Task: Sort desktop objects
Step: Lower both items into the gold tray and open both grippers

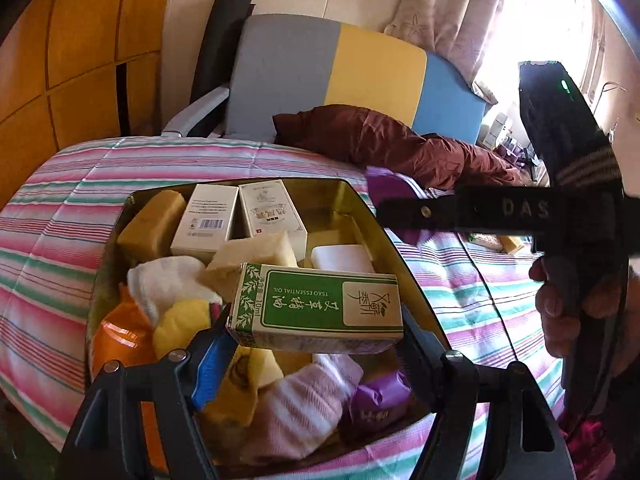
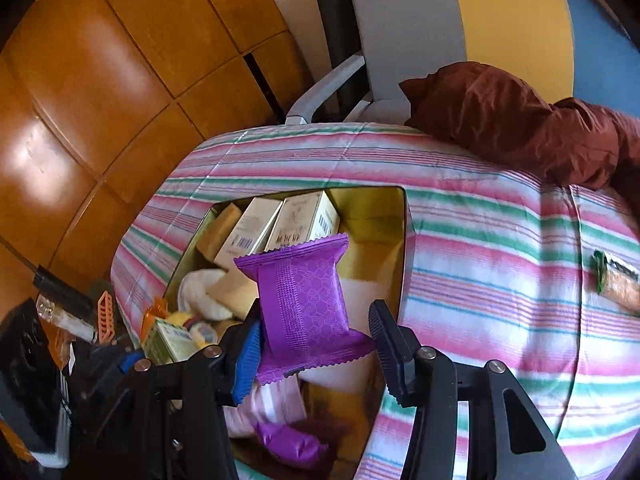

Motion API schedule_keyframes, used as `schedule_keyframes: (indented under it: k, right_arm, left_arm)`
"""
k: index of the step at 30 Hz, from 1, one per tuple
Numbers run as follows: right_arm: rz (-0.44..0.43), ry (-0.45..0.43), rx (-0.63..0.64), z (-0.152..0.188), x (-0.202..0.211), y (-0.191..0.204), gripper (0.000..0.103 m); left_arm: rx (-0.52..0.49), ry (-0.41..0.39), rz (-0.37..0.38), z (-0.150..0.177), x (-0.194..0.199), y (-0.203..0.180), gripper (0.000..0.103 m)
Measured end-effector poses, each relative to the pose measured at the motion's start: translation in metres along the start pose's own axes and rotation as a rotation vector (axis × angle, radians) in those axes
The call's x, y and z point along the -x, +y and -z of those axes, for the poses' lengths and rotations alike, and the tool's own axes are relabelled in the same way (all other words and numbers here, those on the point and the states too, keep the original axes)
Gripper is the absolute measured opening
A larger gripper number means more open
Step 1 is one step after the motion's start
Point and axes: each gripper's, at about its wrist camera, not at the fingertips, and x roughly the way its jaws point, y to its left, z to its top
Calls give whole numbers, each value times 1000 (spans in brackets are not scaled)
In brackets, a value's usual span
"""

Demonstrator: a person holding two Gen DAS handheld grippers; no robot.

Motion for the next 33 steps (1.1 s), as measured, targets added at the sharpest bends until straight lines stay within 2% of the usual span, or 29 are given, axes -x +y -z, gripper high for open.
schedule_keyframes:
  k: [8,11,13,14,20,26,30,33]
  right_arm:
    - [42,12,-25,-28,-26,-6,52]
    - [45,7,-62,-38,-36,-10,56]
    - [48,0,-77,-41,-41,-13,65]
    - [50,0,-81,-41,-42,-14,65]
    - [55,16,-64,-28,-41,-14,67]
    - [69,15,-51,-10,-33,-15,76]
    - [82,7,-34,2,-24,-13,78]
    - [94,-3,-26,10,-16,-12,81]
  left_arm:
    - [19,42,36,-1,-23,3,75]
    - [21,48,36,-3,-29,2,76]
    - [29,45,29,-4,-32,3,78]
    - [31,44,26,-4,-33,3,78]
    - [45,49,24,0,-33,6,80]
    - [45,51,1,6,-23,3,80]
    - [44,41,-28,10,-12,0,80]
    - [44,28,-78,10,-2,1,79]
